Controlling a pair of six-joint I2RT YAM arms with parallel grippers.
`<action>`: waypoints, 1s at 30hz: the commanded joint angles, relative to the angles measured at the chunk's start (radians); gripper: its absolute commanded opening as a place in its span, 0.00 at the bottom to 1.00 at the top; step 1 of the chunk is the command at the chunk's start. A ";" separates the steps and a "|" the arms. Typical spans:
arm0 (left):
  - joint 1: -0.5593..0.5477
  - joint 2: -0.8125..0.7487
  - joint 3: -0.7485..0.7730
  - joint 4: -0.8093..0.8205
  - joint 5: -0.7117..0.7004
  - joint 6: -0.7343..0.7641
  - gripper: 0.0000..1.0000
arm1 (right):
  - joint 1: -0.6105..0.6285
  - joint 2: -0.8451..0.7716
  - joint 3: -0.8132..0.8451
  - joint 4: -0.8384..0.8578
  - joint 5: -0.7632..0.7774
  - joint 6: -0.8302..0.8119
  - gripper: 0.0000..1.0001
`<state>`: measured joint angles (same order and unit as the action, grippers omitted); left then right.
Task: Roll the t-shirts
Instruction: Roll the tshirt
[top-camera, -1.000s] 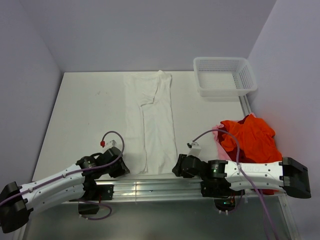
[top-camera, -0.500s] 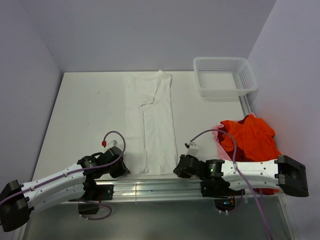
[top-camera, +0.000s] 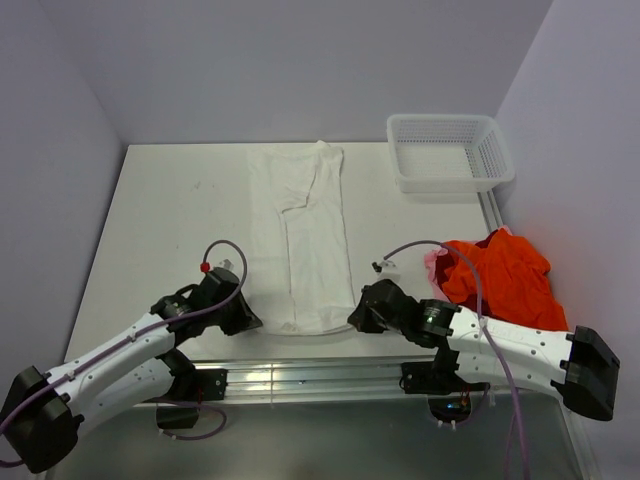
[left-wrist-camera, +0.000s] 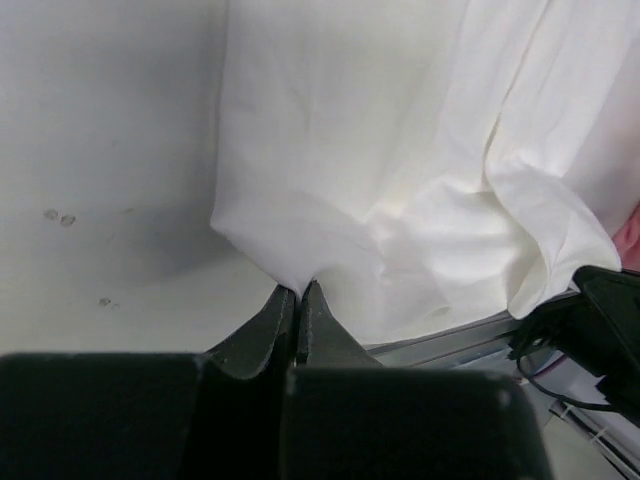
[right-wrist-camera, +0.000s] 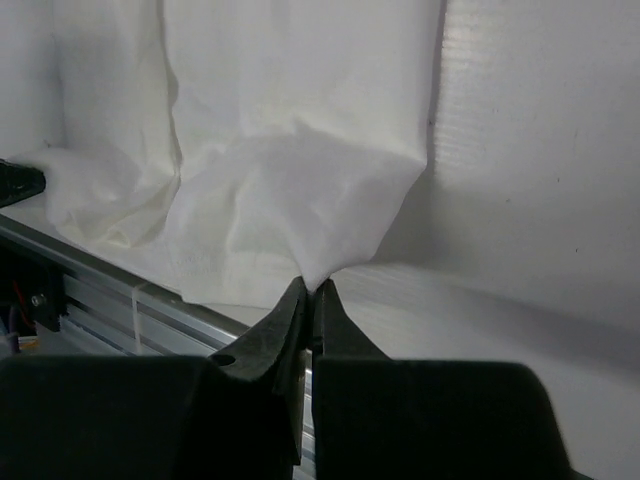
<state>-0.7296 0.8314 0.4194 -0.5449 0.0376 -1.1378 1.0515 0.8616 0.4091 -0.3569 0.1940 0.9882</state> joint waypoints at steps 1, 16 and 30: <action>0.061 0.021 0.081 0.016 0.062 0.087 0.00 | -0.060 0.010 0.074 -0.019 -0.050 -0.097 0.00; 0.225 0.186 0.306 -0.049 0.036 0.245 0.00 | -0.303 0.213 0.232 0.049 -0.222 -0.293 0.00; 0.302 0.345 0.400 0.031 0.062 0.339 0.00 | -0.393 0.405 0.419 0.039 -0.297 -0.407 0.00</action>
<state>-0.4328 1.1553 0.7708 -0.5613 0.0868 -0.8471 0.6693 1.2476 0.7734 -0.3328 -0.0807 0.6285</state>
